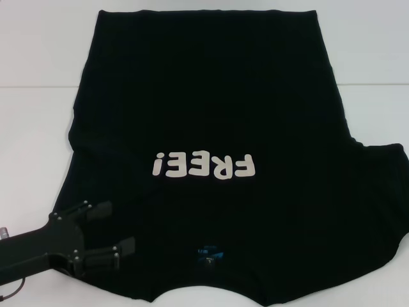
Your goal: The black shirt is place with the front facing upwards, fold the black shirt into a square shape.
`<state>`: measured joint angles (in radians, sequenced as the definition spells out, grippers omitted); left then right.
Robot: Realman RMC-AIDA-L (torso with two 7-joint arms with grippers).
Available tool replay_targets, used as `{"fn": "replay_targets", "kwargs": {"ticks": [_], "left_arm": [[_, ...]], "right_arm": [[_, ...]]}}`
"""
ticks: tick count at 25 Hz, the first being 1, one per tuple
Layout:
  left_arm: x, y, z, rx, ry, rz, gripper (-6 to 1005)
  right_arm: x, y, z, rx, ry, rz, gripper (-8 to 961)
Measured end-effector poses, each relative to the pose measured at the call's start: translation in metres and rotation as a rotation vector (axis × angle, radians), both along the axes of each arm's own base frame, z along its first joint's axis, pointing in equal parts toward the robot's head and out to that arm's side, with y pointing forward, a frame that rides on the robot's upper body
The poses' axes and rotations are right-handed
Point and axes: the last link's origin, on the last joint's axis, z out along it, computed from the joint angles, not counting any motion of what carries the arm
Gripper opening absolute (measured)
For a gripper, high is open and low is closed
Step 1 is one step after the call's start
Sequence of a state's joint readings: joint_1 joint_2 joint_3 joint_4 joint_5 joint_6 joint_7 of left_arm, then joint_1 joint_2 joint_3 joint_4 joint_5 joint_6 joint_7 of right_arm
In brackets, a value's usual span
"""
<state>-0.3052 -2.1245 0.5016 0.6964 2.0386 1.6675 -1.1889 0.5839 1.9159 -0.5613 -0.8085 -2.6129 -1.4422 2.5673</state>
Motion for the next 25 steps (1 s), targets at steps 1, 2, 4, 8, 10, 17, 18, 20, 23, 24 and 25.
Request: {"fn": "replay_targets", "kwargs": {"ticks": [1,2,4,8,10,17,18,20,23,24,25], "left_arm": [[0.000,0.000,0.000,0.000,0.000,0.000,949],[0.000,0.000,0.000,0.000,0.000,0.000,949],[0.000,0.000,0.000,0.000,0.000,0.001,949],[0.000,0.000,0.000,-0.001,-0.001,0.002,949],[0.000,0.000,0.001,-0.001,0.000,0.003,949],[-0.001,0.000,0.001,-0.001,0.001,0.003,949],[-0.001,0.000,0.001,-0.001,0.001,0.003,949],[-0.001,0.000,0.001,-0.001,0.000,0.004,949],[-0.001,0.000,0.001,-0.002,0.000,0.004,949],[-0.001,0.000,0.001,-0.002,-0.001,0.005,949],[0.000,0.000,0.001,-0.002,-0.001,0.005,949]], "right_arm": [[0.000,0.000,0.002,0.007,-0.003,0.002,1],[0.000,0.000,0.004,0.013,-0.004,0.004,1],[-0.001,0.001,0.009,0.023,-0.005,0.011,1],[-0.008,0.004,0.019,0.046,-0.009,0.047,1],[-0.011,0.005,0.021,0.052,-0.006,0.061,1],[-0.037,0.018,0.026,0.051,0.014,0.172,1],[-0.042,0.022,0.023,0.037,0.014,0.191,1],[-0.053,0.028,0.013,0.000,0.011,0.225,1],[-0.071,0.037,-0.003,-0.054,0.001,0.275,0],[-0.077,0.040,-0.008,-0.070,-0.003,0.291,0],[-0.090,0.046,-0.020,-0.108,-0.015,0.330,0]]}}
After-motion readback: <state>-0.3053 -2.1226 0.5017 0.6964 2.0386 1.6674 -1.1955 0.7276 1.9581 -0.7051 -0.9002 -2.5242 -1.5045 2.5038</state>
